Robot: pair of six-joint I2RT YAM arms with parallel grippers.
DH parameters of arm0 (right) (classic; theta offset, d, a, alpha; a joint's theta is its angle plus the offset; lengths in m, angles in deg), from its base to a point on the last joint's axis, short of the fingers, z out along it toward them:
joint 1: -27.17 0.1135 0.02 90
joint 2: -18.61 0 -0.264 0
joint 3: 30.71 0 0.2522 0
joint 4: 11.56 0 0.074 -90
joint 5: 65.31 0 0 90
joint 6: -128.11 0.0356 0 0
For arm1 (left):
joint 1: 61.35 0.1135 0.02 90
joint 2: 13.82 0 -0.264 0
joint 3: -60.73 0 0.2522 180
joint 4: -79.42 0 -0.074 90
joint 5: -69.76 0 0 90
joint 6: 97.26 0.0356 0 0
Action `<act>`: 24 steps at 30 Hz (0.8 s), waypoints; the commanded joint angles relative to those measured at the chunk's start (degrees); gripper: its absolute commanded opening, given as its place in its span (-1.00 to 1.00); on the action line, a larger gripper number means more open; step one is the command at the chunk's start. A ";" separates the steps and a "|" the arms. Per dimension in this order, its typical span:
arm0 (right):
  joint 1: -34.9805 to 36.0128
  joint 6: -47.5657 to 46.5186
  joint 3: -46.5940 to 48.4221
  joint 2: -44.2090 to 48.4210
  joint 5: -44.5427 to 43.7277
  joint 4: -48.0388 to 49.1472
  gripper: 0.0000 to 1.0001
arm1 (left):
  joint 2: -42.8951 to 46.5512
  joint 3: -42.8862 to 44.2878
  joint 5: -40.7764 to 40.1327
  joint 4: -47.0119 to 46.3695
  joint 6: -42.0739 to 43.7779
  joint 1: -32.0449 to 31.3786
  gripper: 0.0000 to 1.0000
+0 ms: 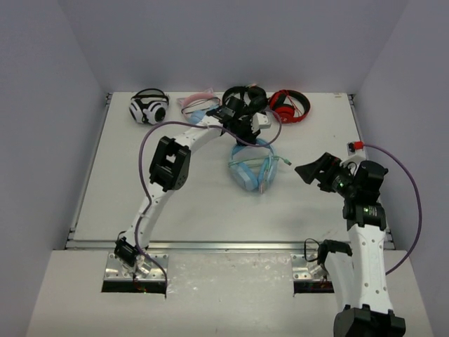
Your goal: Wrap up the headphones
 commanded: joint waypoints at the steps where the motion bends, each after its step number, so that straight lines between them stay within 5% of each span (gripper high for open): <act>1: 0.38 0.01 0.77 -0.88 3.71 3.14 0.98 | -0.11 3.22 3.45 0.36 2.21 -0.30 -0.99; 17: 0.38 -0.78 0.16 -1.06 6.09 3.49 0.98 | -3.63 3.74 -3.04 -1.57 -0.25 -3.90 -0.99; 19: 0.38 -1.21 0.16 -0.80 5.57 2.88 0.98 | -4.07 3.57 -4.63 -1.66 -0.51 -4.34 -0.75; 24: 0.38 -1.04 -0.46 -0.80 5.83 3.58 0.98 | -3.03 2.34 -6.30 -2.36 -1.39 -4.26 -0.71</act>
